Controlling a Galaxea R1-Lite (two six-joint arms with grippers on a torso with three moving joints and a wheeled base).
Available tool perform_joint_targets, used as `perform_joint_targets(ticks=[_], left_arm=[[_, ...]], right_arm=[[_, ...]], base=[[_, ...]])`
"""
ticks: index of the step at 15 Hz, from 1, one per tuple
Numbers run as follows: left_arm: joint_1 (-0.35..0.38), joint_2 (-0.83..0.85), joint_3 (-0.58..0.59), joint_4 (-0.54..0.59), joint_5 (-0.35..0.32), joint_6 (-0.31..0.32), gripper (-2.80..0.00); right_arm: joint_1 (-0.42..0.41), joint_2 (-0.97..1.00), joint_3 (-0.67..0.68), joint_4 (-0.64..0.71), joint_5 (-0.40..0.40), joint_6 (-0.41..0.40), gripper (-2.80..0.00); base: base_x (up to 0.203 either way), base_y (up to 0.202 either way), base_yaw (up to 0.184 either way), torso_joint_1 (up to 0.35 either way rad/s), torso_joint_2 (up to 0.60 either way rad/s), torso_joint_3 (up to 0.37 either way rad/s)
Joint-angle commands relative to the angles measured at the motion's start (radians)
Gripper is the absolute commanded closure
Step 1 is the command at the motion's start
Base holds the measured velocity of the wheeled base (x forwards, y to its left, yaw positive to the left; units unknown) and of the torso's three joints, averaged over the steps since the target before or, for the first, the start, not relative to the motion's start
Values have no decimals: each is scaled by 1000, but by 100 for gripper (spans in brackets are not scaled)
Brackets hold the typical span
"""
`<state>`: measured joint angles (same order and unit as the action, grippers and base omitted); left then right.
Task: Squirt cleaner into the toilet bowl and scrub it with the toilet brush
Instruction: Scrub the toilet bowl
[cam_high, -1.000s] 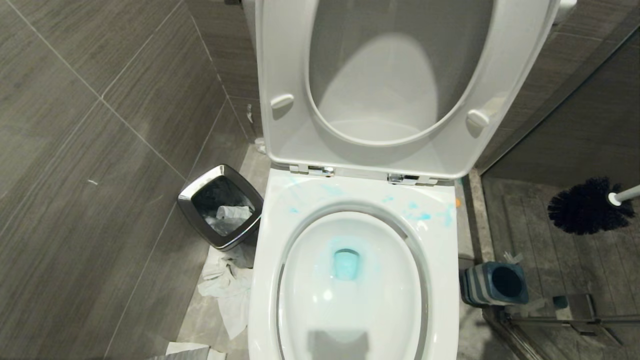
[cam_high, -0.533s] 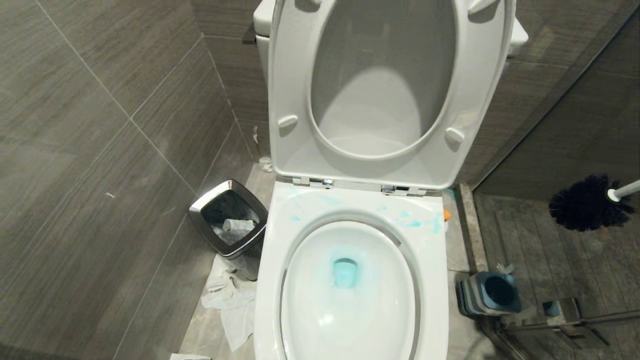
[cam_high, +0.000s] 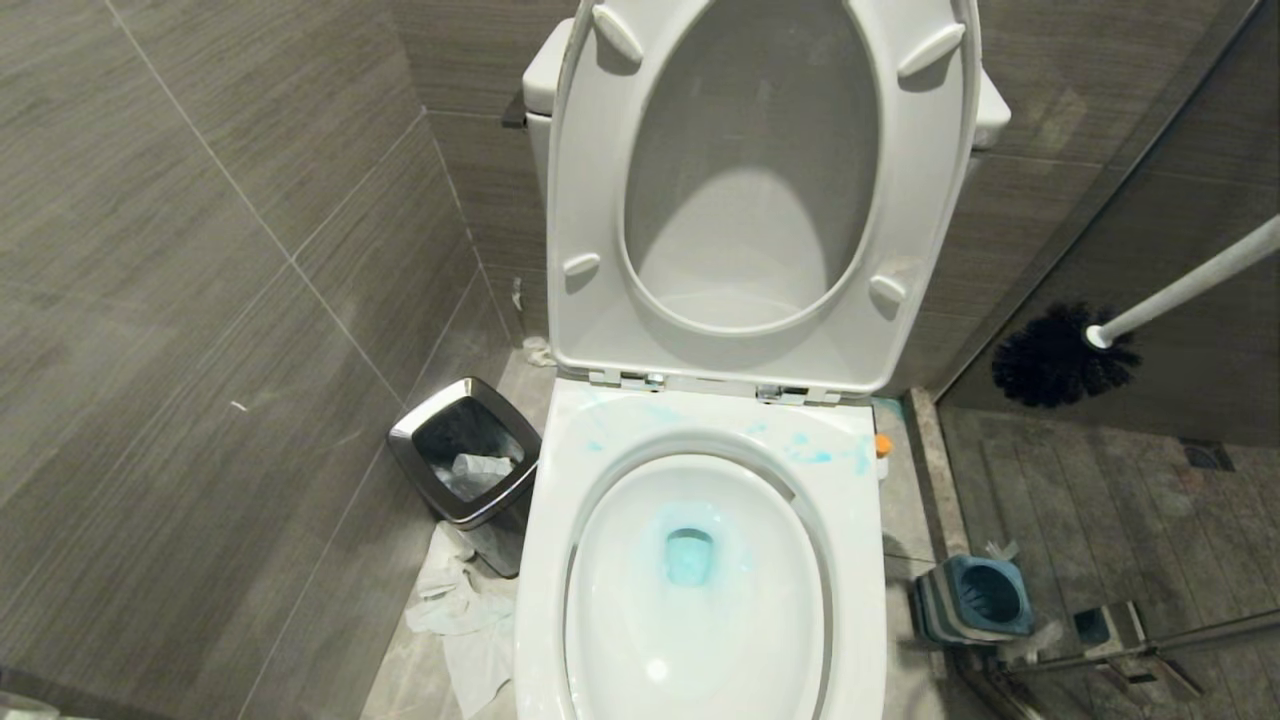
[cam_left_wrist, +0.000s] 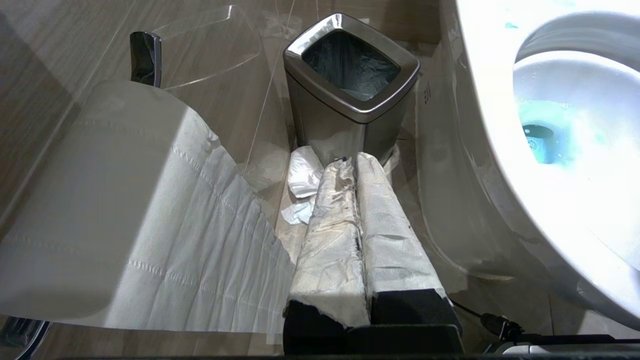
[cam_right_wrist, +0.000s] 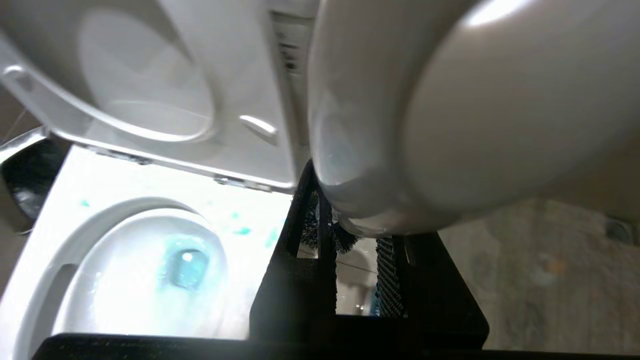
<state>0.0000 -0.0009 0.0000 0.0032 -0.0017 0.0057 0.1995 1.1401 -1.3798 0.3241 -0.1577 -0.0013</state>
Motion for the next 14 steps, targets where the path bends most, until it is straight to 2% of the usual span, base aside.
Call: perform_joint_targets(ticks=[1, 5, 7, 11, 14], left_arm=[[0, 1, 2, 0, 0, 0, 0], [1, 1, 2, 0, 0, 0, 0], [1, 1, 2, 0, 0, 0, 0], [2, 1, 2, 0, 0, 0, 0], [0, 1, 2, 0, 0, 2, 0]], right_arm=[[214, 83, -4, -26, -151, 2, 0], [521, 196, -7, -89, -368, 55, 0], [622, 235, 0, -96, -438, 94, 0], [676, 249, 59, -97, -451, 114, 0], [701, 281, 101, -97, -450, 197, 0]], base=[[0, 0, 0, 0, 0, 0], [0, 0, 0, 0, 0, 0], [0, 0, 0, 0, 0, 0], [0, 0, 0, 0, 0, 0], [0, 0, 0, 0, 0, 0]])
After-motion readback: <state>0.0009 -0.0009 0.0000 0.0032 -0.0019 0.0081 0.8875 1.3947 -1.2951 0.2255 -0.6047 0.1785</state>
